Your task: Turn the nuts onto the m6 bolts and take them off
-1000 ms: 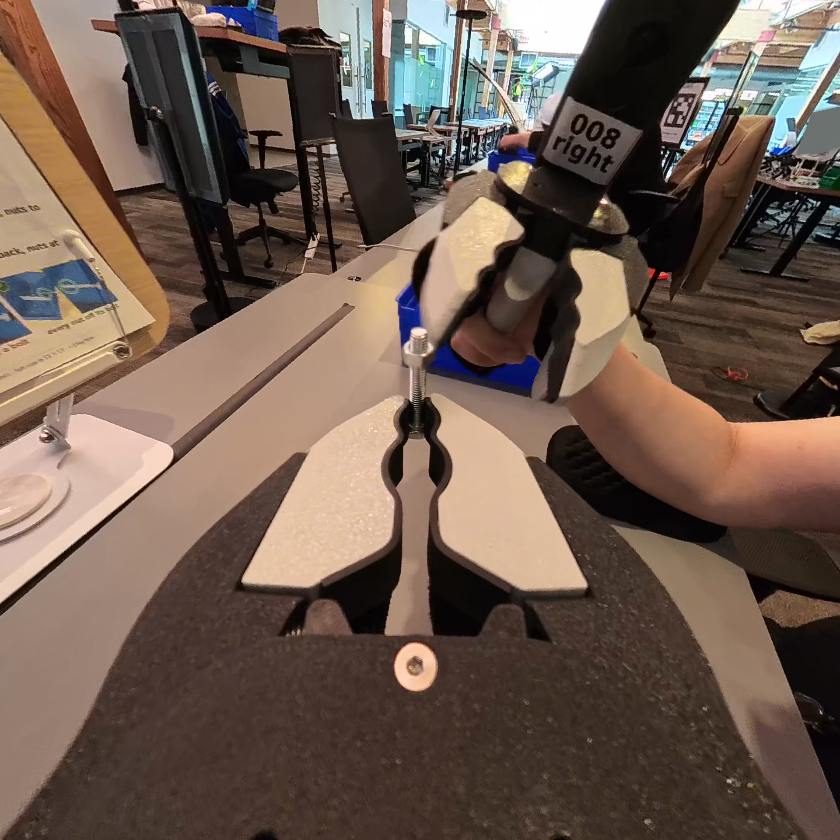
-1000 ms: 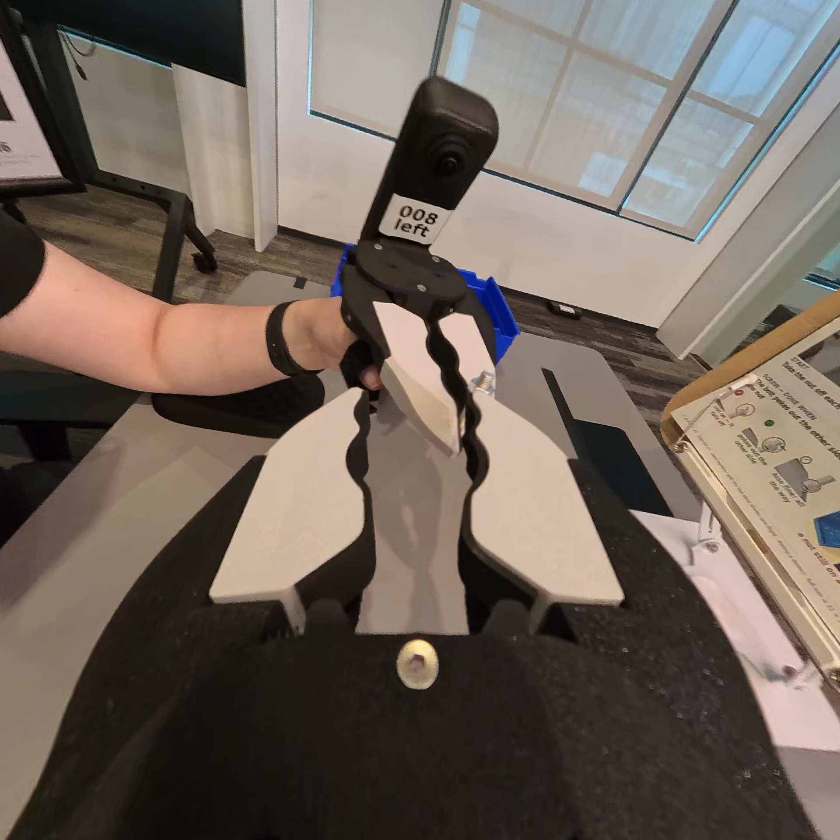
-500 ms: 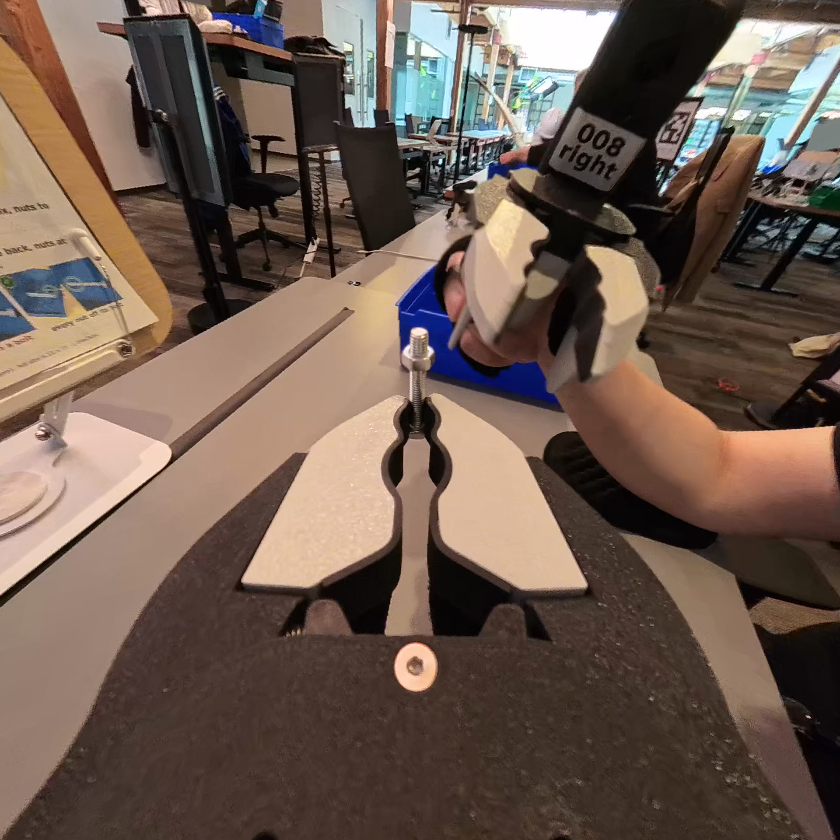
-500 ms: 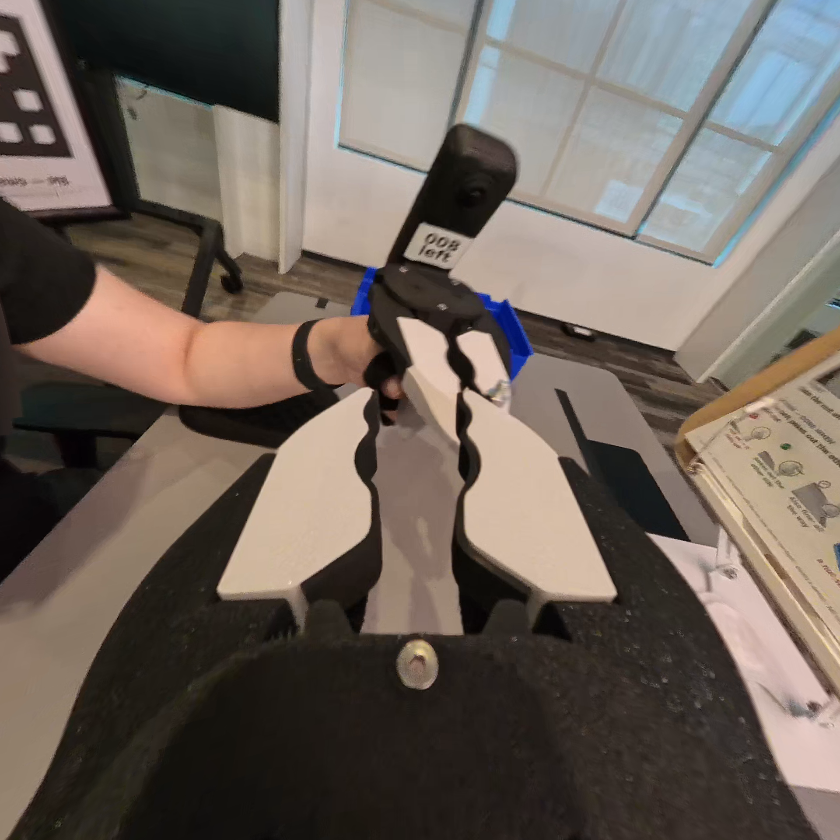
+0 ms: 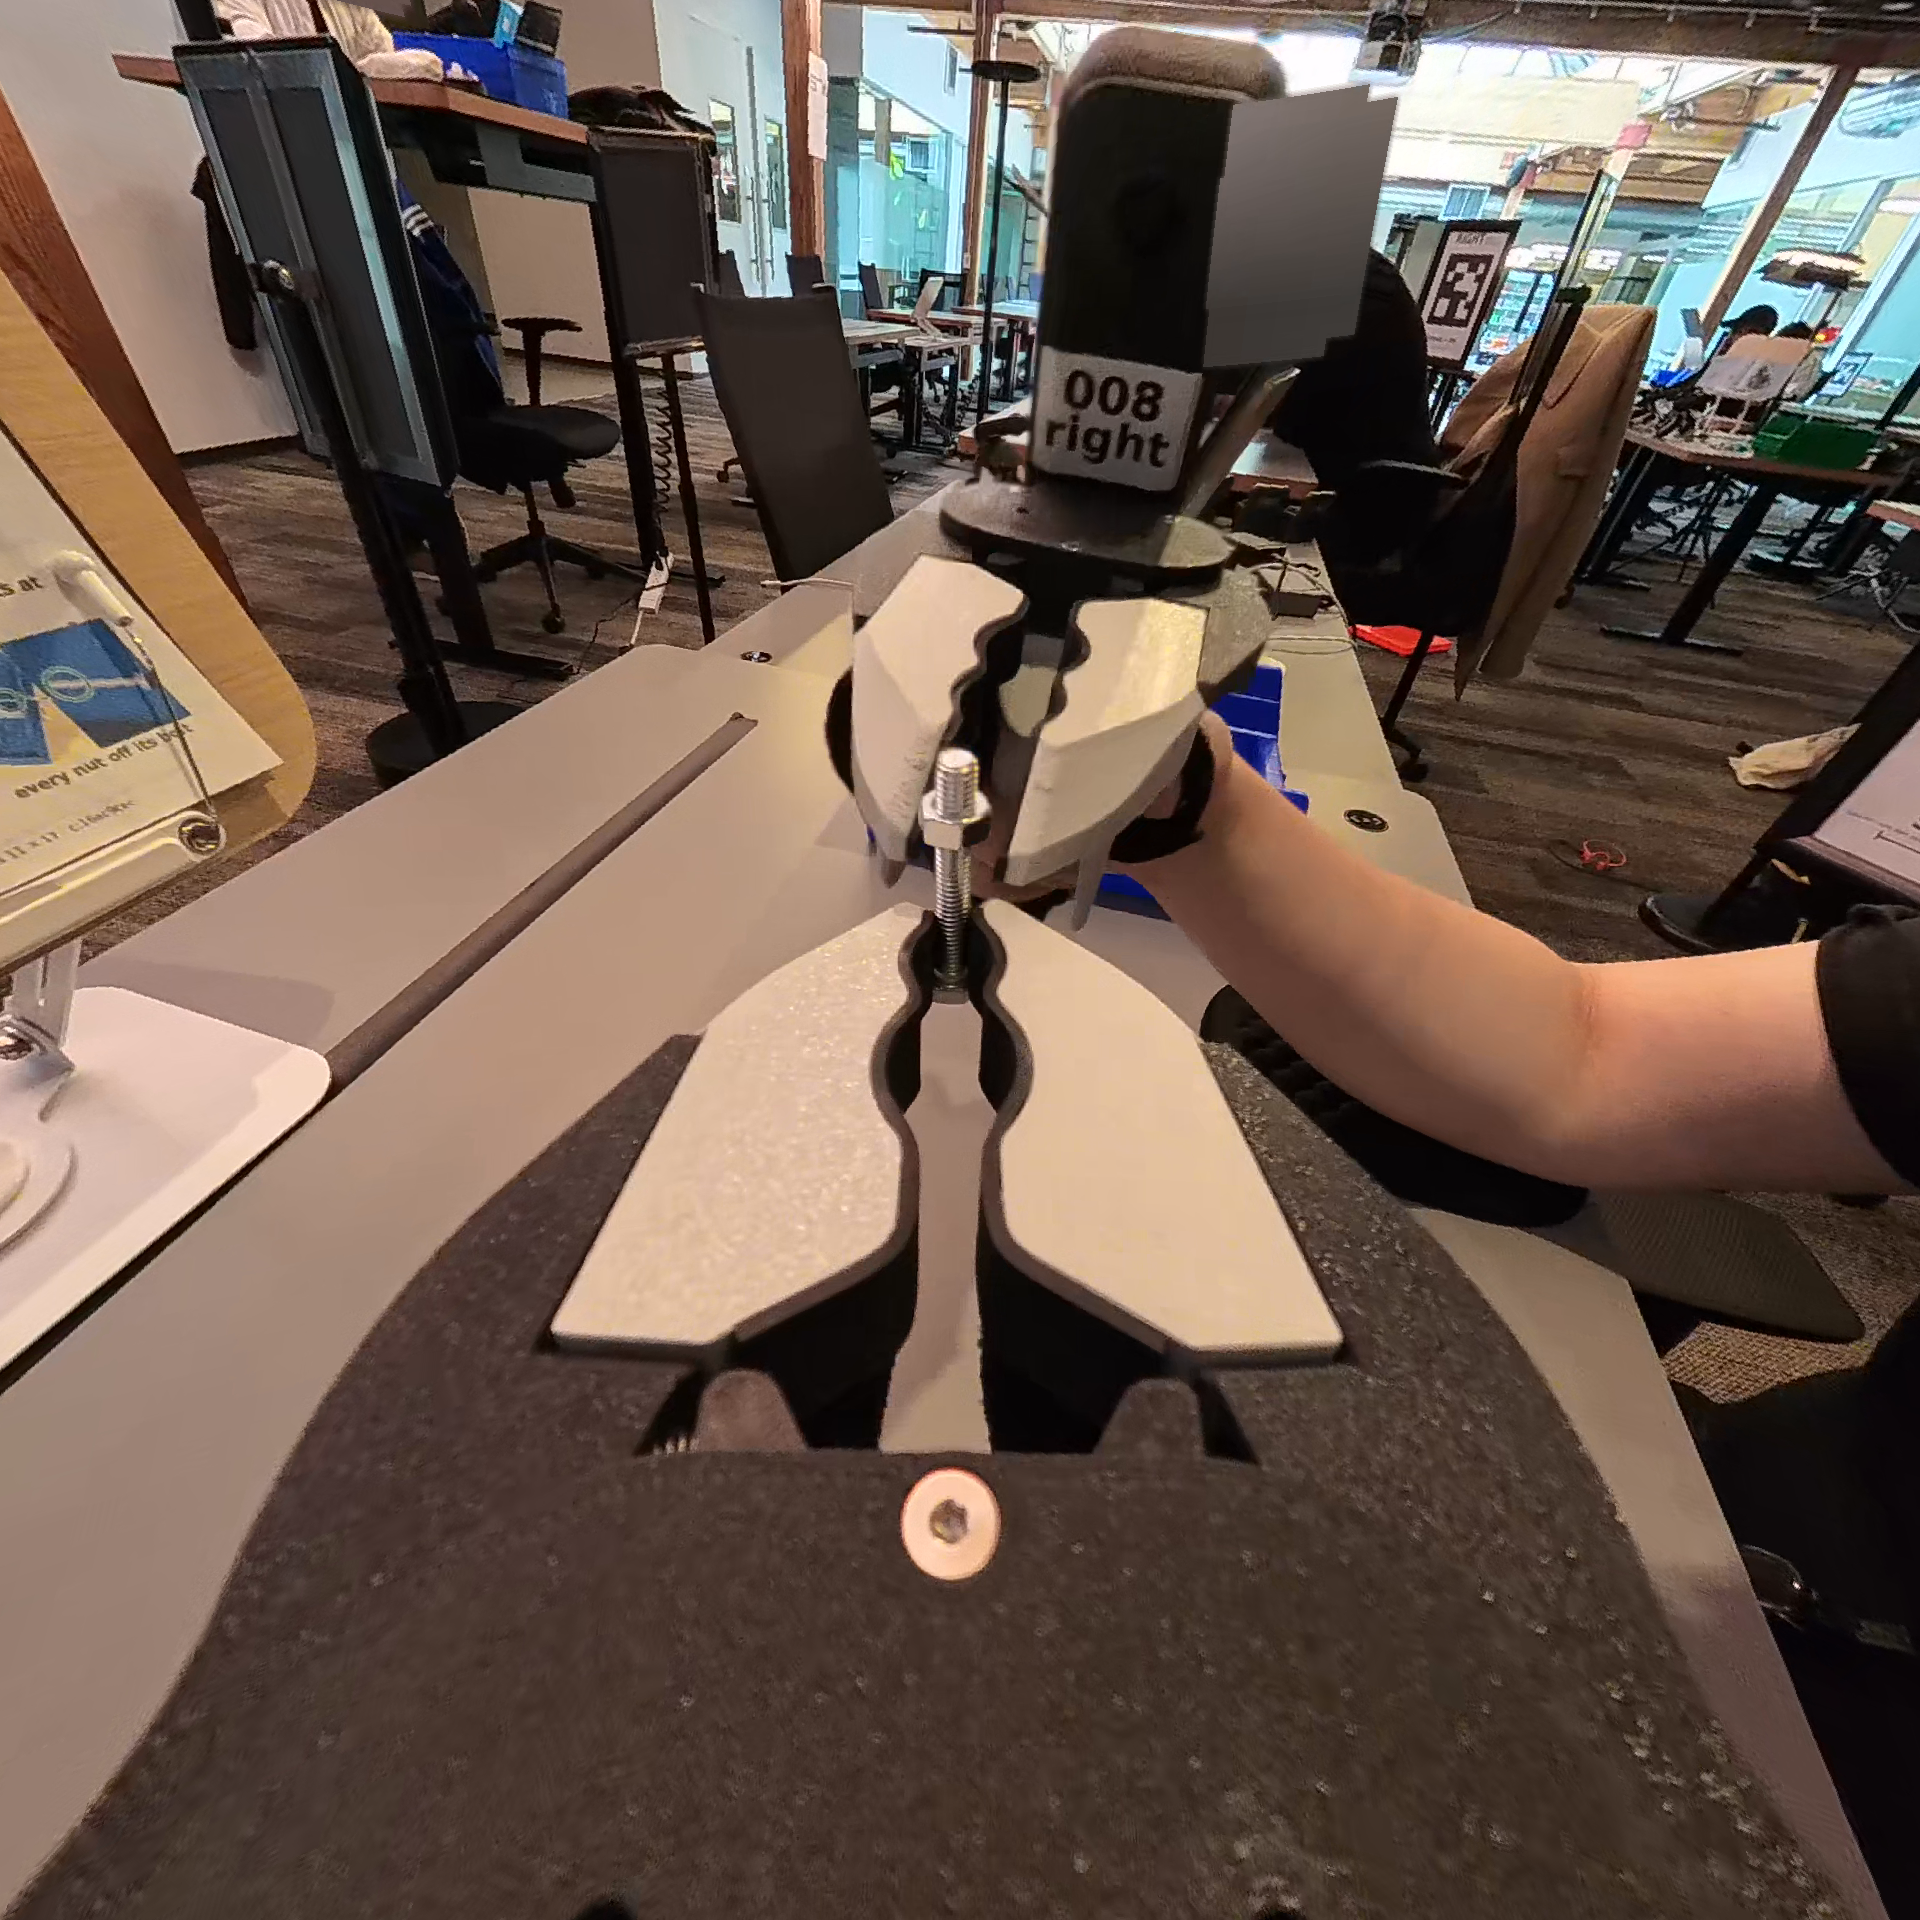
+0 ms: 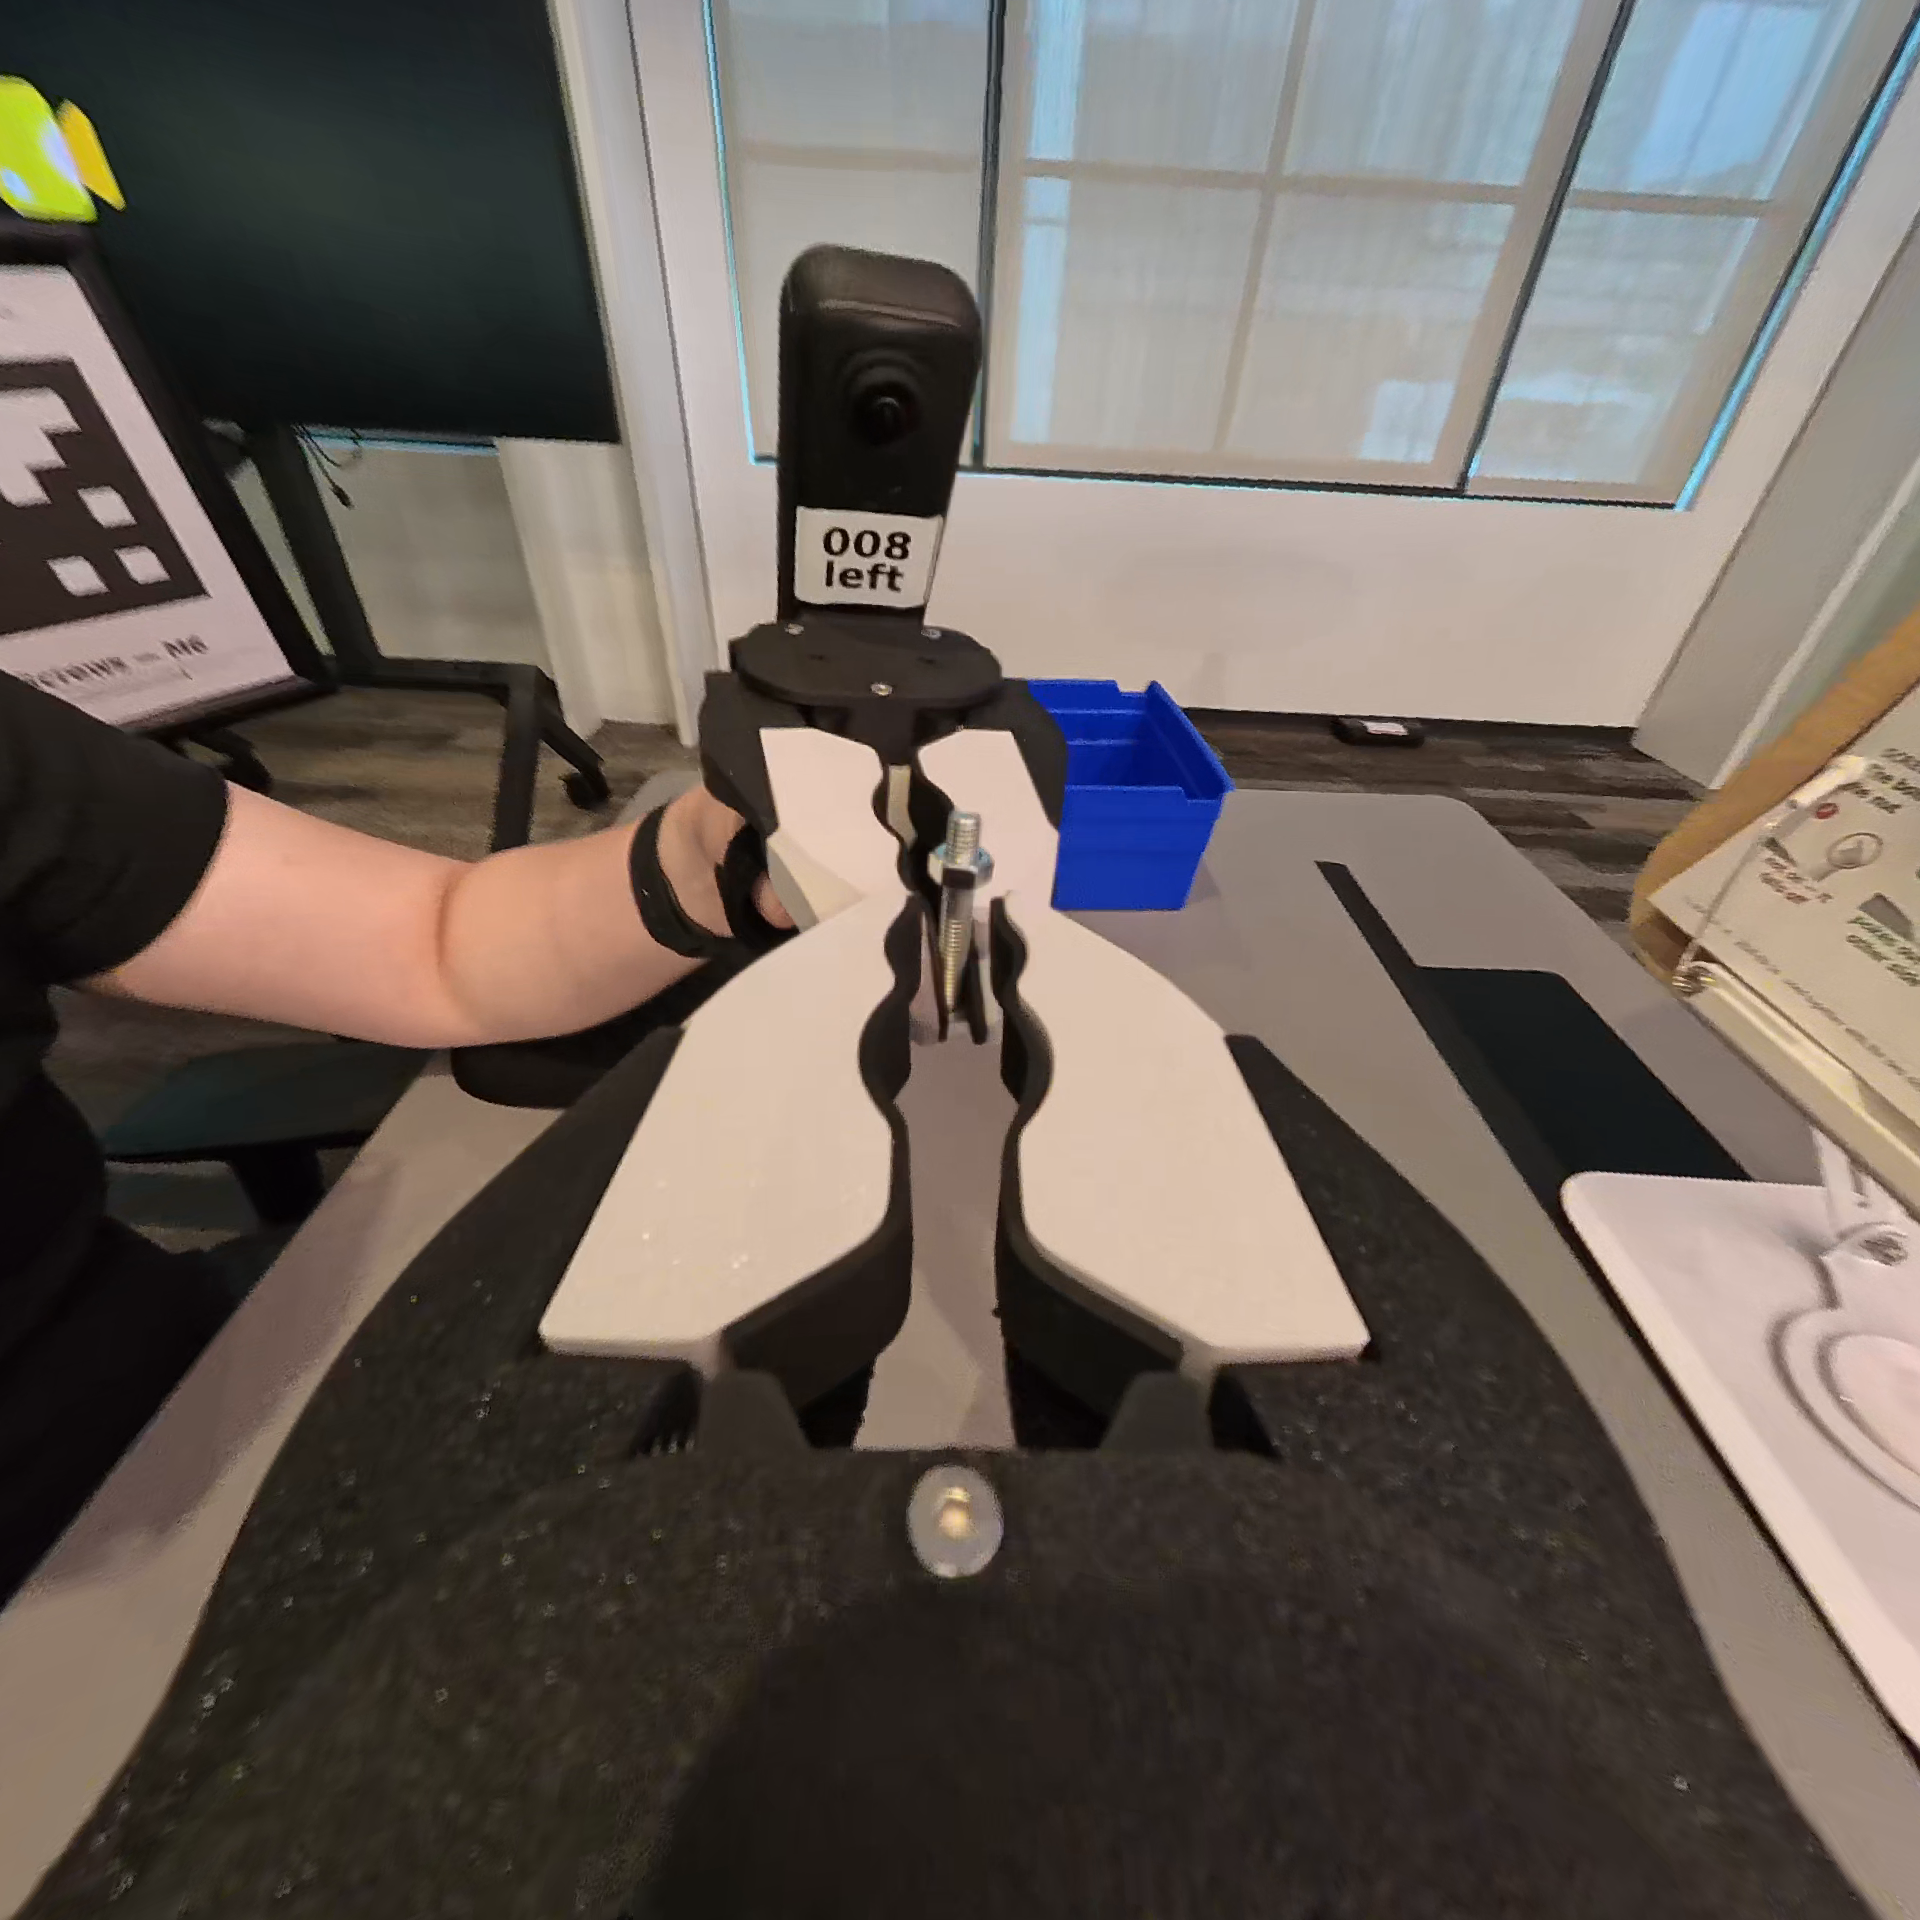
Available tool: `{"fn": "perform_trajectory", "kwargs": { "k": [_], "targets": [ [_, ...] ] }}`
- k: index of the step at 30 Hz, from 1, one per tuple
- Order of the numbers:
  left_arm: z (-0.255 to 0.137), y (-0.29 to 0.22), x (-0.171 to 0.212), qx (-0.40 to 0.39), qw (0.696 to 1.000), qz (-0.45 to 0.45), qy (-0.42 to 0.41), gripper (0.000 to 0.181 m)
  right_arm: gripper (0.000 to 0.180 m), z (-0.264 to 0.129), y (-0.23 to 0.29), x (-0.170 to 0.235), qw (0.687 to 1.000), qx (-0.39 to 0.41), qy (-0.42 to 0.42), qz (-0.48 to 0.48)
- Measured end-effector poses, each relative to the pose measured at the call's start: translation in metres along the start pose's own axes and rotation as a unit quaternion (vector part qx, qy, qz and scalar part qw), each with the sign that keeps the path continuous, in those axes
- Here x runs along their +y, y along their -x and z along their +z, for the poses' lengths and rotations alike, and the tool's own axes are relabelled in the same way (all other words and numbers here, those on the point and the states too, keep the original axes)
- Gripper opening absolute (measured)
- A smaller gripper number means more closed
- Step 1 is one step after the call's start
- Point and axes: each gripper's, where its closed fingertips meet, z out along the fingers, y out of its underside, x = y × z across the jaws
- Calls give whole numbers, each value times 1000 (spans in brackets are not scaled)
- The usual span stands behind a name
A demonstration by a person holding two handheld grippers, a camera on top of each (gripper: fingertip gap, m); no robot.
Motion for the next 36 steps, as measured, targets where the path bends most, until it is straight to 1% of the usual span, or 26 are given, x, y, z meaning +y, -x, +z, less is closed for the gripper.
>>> {"fn": "perform_trajectory", "kwargs": {
  "k": [7,16,17,19,20,22,24,26,28,29,30,32,34,36],
  "targets": [
    [1,-3,2,0,1000,12,8,5,7,5,3,3,999,-29,-10,36],
    [1,0,0,-4,1000,-1,-1,5,5,5,1,2,999,-28,-25,30],
    [1,-1,-1,0,1000,-6,-4,10,5,5,1,1,999,-27,-28,28],
    [2,-1,1,-1,1000,-13,4,29,5,1,0,-2,999,-26,-35,31],
    [3,0,3,-5,1000,-10,9,36,5,-1,0,-4,998,-26,-37,33],
    [3,-1,2,-9,1000,-6,7,40,5,-9,-3,-6,999,-13,-33,31],
    [1,-3,1,-1,1000,-6,9,41,5,-24,-7,-14,999,19,-21,26],
    [-3,-3,1,-8,1000,3,19,40,5,-54,-9,-26,996,85,14,6],
    [-6,-1,-1,-17,1000,14,22,37,5,-100,-11,-36,983,175,61,-8],
    [-8,0,-1,-19,999,14,24,36,5,-129,-16,-36,969,230,88,2],
    [-8,1,0,-19,999,11,27,36,5,-162,-23,-32,951,285,120,20],
    [-8,2,2,-18,999,5,32,36,5,-231,-37,-13,905,375,185,80],
    [-6,3,5,-20,999,-4,37,36,5,-297,-41,21,852,429,241,179],
    [-4,4,8,-22,999,-12,45,35,5,-352,-43,60,801,461,280,259]
  ]
}}
